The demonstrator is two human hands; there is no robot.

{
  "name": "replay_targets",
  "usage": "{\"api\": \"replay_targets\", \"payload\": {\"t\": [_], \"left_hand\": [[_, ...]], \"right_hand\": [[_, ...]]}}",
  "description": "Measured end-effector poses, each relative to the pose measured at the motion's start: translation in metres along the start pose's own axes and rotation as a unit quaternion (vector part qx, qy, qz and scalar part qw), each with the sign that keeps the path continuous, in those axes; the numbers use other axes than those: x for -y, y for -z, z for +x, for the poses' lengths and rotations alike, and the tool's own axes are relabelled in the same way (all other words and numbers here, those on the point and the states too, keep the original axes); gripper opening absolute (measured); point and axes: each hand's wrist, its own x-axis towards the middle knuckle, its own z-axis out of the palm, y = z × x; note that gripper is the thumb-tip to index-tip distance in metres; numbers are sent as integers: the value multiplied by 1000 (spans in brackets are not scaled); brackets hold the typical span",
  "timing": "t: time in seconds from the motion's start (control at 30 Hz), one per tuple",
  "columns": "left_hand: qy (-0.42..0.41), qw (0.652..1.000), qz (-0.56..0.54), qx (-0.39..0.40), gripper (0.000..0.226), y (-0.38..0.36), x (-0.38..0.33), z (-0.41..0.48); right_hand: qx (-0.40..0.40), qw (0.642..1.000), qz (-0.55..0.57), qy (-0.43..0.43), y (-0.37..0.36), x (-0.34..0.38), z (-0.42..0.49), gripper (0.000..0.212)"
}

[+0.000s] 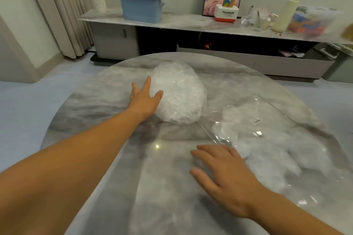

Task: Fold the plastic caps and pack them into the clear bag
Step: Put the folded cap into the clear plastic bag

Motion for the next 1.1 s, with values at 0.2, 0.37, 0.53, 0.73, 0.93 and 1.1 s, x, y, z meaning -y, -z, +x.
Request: {"api": "replay_targets", "payload": {"t": [0.2, 0.37, 0.53, 0.73, 0.93, 1.1], "left_hand": [[-16, 1000, 15, 20, 75, -14, 4, 18], [-48, 998, -28, 26, 77, -11, 11, 20], [-52, 997, -48, 16, 72, 7, 18, -12], [-31, 999, -11, 43, 71, 26, 46, -107], [-8, 997, -4, 76, 79, 40, 52, -178], [67, 997, -27, -34, 103, 53, 37, -206]], "right_hand": [[-76, 990, 50, -111, 24, -16, 146, 61], [-37, 977, 130, -166, 13, -50, 213, 99], [-3, 983, 137, -122, 9, -29, 188, 55], [70, 987, 124, -73, 5, 17, 90, 62], [34, 984, 173, -35, 5, 25, 26, 61], [-60, 962, 261, -49, 12, 32, -13, 38]]}}
